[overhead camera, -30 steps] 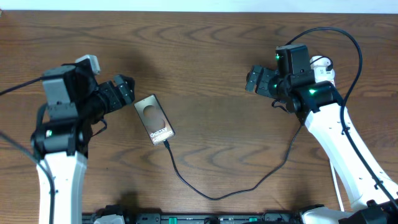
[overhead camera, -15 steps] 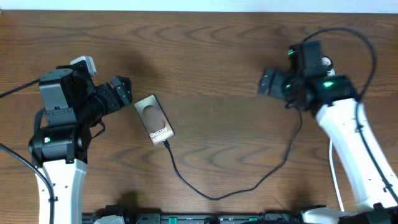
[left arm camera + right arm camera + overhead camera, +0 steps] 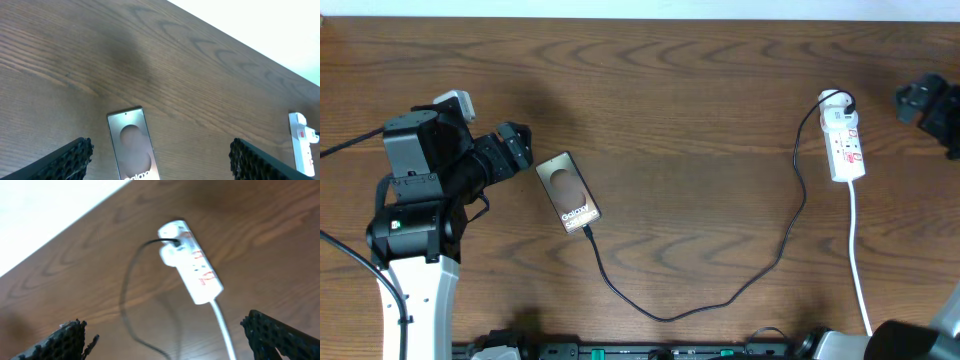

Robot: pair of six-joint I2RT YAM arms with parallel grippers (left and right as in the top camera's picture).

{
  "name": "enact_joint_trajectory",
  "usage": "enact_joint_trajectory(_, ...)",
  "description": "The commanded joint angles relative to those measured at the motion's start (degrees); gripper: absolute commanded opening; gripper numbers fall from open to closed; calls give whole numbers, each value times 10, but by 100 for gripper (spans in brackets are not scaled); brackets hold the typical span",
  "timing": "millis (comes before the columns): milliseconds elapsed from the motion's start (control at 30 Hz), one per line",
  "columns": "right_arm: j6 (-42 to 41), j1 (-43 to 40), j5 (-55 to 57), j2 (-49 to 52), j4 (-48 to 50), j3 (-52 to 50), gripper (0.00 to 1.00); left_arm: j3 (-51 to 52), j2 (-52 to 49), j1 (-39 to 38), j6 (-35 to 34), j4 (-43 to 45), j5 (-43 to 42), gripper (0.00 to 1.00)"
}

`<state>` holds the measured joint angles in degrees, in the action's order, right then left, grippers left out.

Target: Plug charger to phone and switch on socket

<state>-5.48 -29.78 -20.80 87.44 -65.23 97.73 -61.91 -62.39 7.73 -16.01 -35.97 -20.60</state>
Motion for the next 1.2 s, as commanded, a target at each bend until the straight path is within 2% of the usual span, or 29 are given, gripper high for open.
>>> enact_joint_trajectory(0,129,-33,-72,60,-8,5,99,-2,-2,2,12,0,8,90)
enact_joint_trajectory(100,239,-34,-119,125,-14,4,99,-2,-2,2,12,0,8,90)
enact_joint_trajectory(267,250,-31,-129,226,-10,4,99,-2,-2,2,12,0,8,90)
enact_joint_trajectory(400,250,-28,-156,296,14,4,99,-2,-2,2,12,0,8,90)
enact_joint_trajectory(600,247,-9,-156,337,70,4,99,-2,-2,2,12,0,8,90)
enact_joint_trajectory(733,236,14,-155,352,106,4,99,-2,-2,2,12,0,8,90)
enact_joint_trajectory(933,166,47,-120,355,179,4,99,-2,-2,2,12,0,8,90)
enact_joint_trajectory(1167,140,50,-86,355,181,4,99,-2,-2,2,12,0,8,90)
